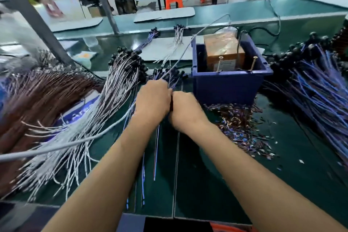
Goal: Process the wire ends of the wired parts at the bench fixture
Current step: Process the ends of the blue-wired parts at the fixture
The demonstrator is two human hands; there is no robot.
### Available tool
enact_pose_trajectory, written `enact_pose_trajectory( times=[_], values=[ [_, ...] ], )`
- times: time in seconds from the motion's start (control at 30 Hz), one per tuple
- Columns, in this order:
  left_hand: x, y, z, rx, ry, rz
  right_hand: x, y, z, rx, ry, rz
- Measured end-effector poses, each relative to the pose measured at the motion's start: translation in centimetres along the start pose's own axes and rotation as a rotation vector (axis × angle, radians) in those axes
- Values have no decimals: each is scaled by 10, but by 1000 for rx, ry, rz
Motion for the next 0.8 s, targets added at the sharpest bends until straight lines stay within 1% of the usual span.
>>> enact_pose_trajectory(
  times=[0.17, 0.33, 0.43, 0.5, 0.57, 0.6, 0.67, 0.73, 0.8],
  values=[
    [33, 2, 22, -36, -93, -17, 18, 6, 8, -86, 14, 104],
    [50, 7, 28, -24, -79, -48, 24, 12, 8, -70, -6, 140],
    [53, -4, 30, -101, -89, -120, 26, 12, 7, -84, 32, 143],
    [54, -15, 32, -220, -116, -188, 25, 13, 7, -85, 76, 150],
    [55, -23, 35, -357, -175, -250, 22, 14, 7, -69, 102, 144],
    [54, -24, 38, -450, -215, -286, 21, 13, 7, -67, 109, 130],
    [46, -23, 44, -723, -293, -398, 17, 12, 6, -58, 125, 98],
    [36, -17, 45, -984, -321, -509, 10, 9, 6, 31, 152, 31],
    [24, -8, 37, -1197, -304, -592, 0, 7, 6, 211, 173, -45]
  ],
)
Point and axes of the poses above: each hand's wrist, its own x-axis towards the middle knuckle, its own z-axis out of the palm, y = z × x, the point moved 10 cm from there along x, towards the middle knuckle
